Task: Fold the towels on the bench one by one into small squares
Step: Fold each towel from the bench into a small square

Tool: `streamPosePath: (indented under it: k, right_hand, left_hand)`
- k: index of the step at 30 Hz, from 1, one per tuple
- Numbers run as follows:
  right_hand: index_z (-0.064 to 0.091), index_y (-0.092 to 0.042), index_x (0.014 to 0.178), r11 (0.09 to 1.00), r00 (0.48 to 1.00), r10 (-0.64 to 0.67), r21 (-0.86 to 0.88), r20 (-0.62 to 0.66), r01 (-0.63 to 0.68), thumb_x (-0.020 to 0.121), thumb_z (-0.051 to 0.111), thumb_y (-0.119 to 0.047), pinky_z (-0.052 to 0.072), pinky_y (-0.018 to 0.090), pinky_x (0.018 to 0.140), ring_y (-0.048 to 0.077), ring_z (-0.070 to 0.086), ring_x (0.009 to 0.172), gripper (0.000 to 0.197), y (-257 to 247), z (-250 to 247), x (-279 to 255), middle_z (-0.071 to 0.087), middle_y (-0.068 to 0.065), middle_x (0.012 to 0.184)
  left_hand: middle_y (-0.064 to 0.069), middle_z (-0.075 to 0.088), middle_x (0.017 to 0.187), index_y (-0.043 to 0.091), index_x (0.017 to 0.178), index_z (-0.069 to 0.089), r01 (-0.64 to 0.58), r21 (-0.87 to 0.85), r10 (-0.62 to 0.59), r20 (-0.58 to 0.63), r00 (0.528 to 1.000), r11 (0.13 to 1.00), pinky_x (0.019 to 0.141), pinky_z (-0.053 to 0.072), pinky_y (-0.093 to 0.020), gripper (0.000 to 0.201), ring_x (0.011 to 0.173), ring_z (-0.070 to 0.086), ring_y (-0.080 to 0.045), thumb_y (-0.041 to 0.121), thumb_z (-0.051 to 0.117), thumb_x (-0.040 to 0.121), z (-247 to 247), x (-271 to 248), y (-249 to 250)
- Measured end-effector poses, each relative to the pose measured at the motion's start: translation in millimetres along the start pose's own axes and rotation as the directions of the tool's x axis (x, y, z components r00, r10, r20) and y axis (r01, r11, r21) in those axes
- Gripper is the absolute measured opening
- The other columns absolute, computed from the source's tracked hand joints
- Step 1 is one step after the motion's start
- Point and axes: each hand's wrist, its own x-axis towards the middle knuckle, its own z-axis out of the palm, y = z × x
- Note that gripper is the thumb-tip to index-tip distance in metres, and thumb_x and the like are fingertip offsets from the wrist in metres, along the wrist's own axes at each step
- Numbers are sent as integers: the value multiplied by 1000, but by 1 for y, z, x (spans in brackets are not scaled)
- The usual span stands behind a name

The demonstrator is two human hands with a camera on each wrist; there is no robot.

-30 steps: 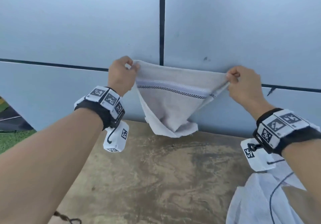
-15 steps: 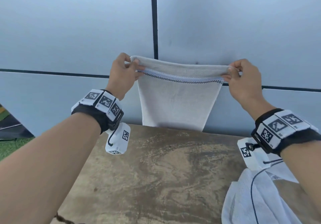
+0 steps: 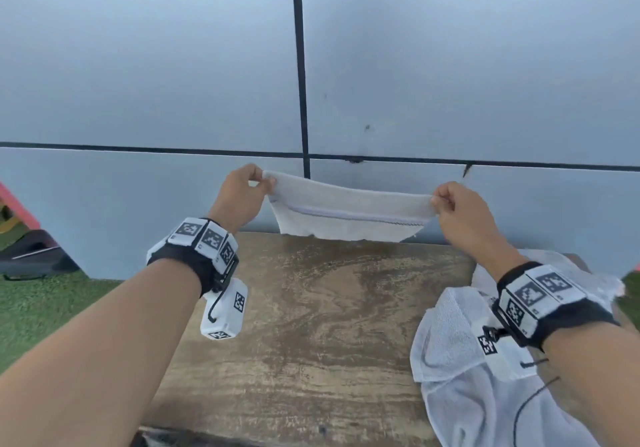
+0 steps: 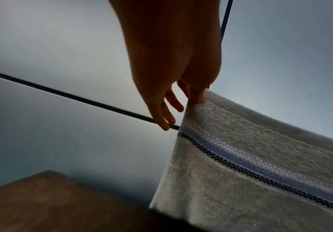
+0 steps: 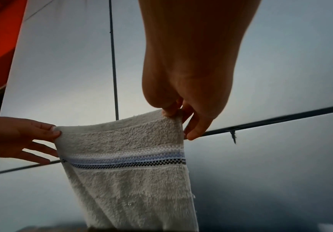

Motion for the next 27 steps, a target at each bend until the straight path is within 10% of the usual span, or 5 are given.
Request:
streamPosePath:
  k: [6, 10, 14, 20, 27]
  right_hand:
    - [60, -11, 92, 1000, 993, -17, 17, 116, 16, 101, 54, -14, 39, 24, 64, 14, 55, 74, 11, 9, -2, -94, 62, -3, 81]
    - [59, -13, 92, 998, 984, -54, -3, 172, 56, 100, 55, -17, 41, 29, 66, 18, 57, 73, 10, 9, -10, -142, 64, -3, 79]
    - [53, -16, 90, 991, 976, -127, -15, 178, 131, 102, 51, -17, 37, 26, 62, 15, 50, 66, 12, 2, -20, -174, 56, -2, 71]
    - [48, -8, 97, 989, 972, -148, 5, 184, 149, 106, 41, -21, 35, 31, 59, 16, 42, 63, 17, -19, -36, -206, 48, 2, 74]
    - [46, -10, 96, 987, 968, -148, -30, 201, 157, 106, 41, -23, 35, 27, 59, 16, 45, 65, 17, -23, -48, -219, 50, 1, 76]
  left_hand:
    - [-9, 45, 75, 4, 84, 45, 83, 33, -87, 122, 989, 996, 86, 55, -57, 29, 65, 48, -16, 24, 59, 100, -13, -94, -30]
    - [-15, 50, 78, -14, 91, 47, 50, -4, -50, 57, 997, 999, 83, 54, -54, 33, 73, 51, -19, 16, 58, 100, -25, -146, -36]
    - [-12, 45, 69, -10, 86, 48, 4, 49, -5, 27, 1000, 999, 53, 33, -34, 31, 59, 35, -18, 16, 59, 99, -35, -180, -38]
    - [-2, 37, 67, 8, 83, 44, -7, 15, 7, -15, 1000, 1000, 52, 26, -30, 22, 57, 30, -17, 16, 55, 100, -47, -214, -30]
    - [-17, 58, 79, -3, 91, 46, -12, -19, 12, -6, 1000, 1000, 63, 44, -36, 31, 70, 56, -25, 25, 53, 102, -53, -235, -31]
